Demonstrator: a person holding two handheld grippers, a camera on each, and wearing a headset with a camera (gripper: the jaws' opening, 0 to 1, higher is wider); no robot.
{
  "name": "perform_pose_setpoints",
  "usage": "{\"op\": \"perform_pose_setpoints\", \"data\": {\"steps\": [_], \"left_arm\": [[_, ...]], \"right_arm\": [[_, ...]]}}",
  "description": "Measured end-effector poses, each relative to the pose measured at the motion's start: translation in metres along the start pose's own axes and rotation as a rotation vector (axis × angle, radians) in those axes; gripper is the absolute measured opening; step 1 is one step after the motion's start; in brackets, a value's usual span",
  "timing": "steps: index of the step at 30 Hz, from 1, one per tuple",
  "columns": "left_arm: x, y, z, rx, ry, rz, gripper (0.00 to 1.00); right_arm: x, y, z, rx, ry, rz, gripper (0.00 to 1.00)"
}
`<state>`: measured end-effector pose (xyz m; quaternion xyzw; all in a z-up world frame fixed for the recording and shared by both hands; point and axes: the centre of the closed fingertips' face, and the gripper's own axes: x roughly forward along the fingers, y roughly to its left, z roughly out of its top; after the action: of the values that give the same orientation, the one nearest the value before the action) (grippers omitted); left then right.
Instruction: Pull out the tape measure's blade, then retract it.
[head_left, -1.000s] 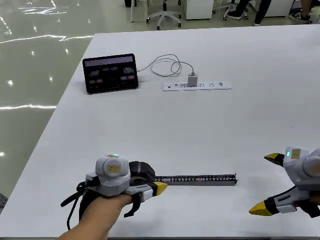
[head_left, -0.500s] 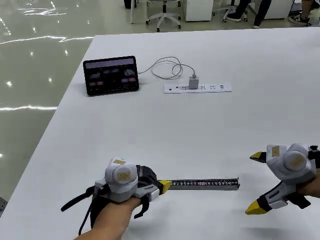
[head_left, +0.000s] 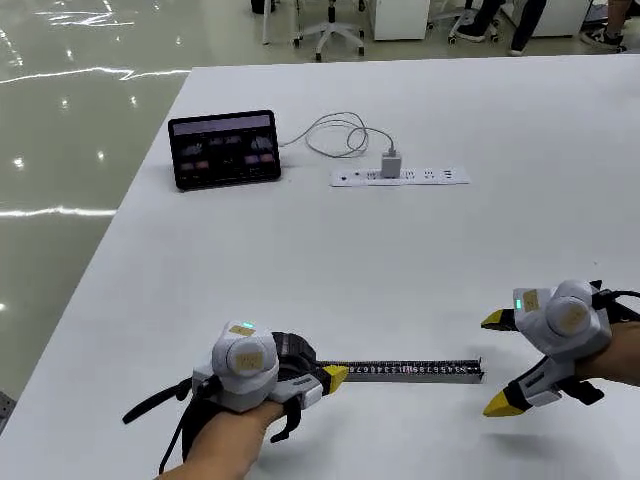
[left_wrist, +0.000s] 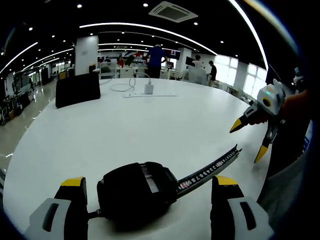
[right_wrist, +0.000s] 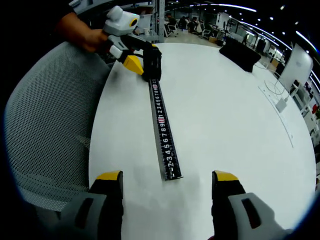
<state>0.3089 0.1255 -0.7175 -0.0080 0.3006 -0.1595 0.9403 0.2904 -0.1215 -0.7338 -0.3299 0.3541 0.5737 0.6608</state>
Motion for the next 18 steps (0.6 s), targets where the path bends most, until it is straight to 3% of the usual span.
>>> {"op": "perform_pose_setpoints", "data": {"steps": [6, 15, 18], "left_arm": [[0.0, -0.001, 0.0, -0.006, -0.003, -0.004, 1.0], [0.0, 0.0, 0.004, -0.022, -0.019, -0.005, 0.98], [0.0, 0.0, 0.005, -0.027, -0.02, -0.004, 0.98]], "right_arm": [[0.007, 0.004, -0.001, -0.019, 0.012, 0.057, 0.47], [0.012, -0.005, -0.003, -0.083, 0.041, 0.075, 0.28], [0.015, -0.004, -0.008, -0.119, 0.074, 0.096, 0.21]]}}
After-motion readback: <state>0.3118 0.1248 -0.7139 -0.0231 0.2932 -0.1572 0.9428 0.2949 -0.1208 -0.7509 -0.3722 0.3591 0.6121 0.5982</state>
